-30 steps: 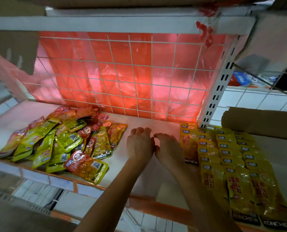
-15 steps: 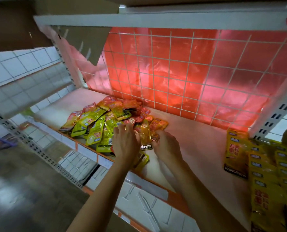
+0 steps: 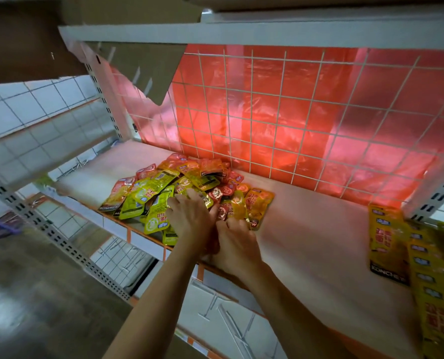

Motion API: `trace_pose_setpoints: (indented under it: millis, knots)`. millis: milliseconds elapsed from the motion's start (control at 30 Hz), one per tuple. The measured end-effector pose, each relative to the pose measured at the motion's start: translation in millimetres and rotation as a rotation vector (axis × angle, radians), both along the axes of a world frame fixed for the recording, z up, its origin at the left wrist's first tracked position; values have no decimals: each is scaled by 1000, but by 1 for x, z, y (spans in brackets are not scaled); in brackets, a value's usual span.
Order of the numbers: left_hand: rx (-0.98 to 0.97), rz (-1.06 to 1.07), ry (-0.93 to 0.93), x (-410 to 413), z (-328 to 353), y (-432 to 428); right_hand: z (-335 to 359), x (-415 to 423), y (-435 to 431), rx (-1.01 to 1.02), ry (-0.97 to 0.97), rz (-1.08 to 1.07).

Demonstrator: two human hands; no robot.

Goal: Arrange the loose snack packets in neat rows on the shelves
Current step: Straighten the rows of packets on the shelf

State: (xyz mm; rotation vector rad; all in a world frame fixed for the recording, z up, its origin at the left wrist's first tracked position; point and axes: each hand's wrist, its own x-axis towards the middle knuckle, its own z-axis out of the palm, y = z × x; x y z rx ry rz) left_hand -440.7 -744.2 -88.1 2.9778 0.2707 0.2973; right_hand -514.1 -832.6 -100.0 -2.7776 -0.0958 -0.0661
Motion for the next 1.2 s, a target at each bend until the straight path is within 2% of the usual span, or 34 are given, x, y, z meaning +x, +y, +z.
trace_pose_setpoints:
  millis: [267, 433, 600, 700, 833, 967, 1033, 1100, 1200]
  knots:
    - [-38, -151, -81, -6, 2, -1, 7, -6, -3, -6, 32, -36]
    - [-199, -286, -148, -12, 3, -4, 15, -13, -19, 196, 32, -56]
    - [-74, -344, -45, -13, 4, -12, 18, -22, -31, 177, 48, -82]
    - [-88, -385, -171, -14, 9, -16, 20, -26, -45, 177, 77, -119]
    - [-534, -497, -358, -22, 22, -29, 26, -29, -73, 301, 87, -255]
    - [-815, -469, -416, -27, 26, -46, 28, -33, -95, 447, 60, -426]
    - [-961, -433, -381, -29, 24, -57, 27, -36, -106, 551, 27, -509]
    - [-1204, -400, -299, -32, 22, -71, 25, -41, -115, 633, -3, -571]
    - [-1631, -286, -37, -35, 20, -90, 21, -46, -132, 707, -71, -665]
